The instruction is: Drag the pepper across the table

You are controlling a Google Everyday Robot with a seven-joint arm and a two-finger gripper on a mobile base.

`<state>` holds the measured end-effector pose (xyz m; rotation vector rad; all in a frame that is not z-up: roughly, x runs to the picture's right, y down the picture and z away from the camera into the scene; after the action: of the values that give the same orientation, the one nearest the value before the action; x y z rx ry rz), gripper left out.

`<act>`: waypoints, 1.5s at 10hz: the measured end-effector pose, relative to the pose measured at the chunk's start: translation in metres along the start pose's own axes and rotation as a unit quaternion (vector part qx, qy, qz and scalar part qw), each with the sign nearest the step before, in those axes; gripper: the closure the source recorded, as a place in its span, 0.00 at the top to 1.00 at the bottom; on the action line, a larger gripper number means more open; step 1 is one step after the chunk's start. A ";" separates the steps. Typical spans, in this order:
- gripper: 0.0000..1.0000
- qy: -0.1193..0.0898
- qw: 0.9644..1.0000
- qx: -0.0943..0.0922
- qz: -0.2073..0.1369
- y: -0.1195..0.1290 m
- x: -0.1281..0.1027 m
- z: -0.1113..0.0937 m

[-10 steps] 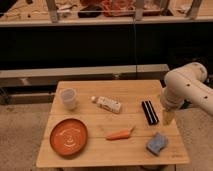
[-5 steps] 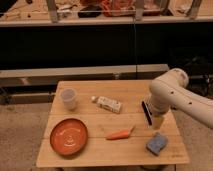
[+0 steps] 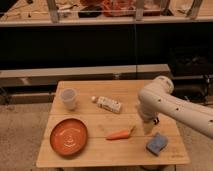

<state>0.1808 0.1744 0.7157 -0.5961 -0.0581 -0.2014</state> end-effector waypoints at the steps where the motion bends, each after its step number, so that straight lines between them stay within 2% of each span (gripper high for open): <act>1: 0.80 -0.005 1.000 0.000 -0.008 0.002 -0.009 0.005; 4: 0.80 -0.016 1.000 -0.003 -0.020 0.007 -0.023 0.025; 5: 0.80 -0.029 0.999 -0.006 -0.022 0.014 -0.037 0.036; 10: 0.80 -0.057 0.998 -0.010 -0.024 0.019 -0.061 0.044; 15: 0.80 -0.085 0.996 -0.015 -0.016 0.026 -0.070 0.052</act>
<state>0.1180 0.2370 0.7368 -0.6414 -0.2300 -0.1815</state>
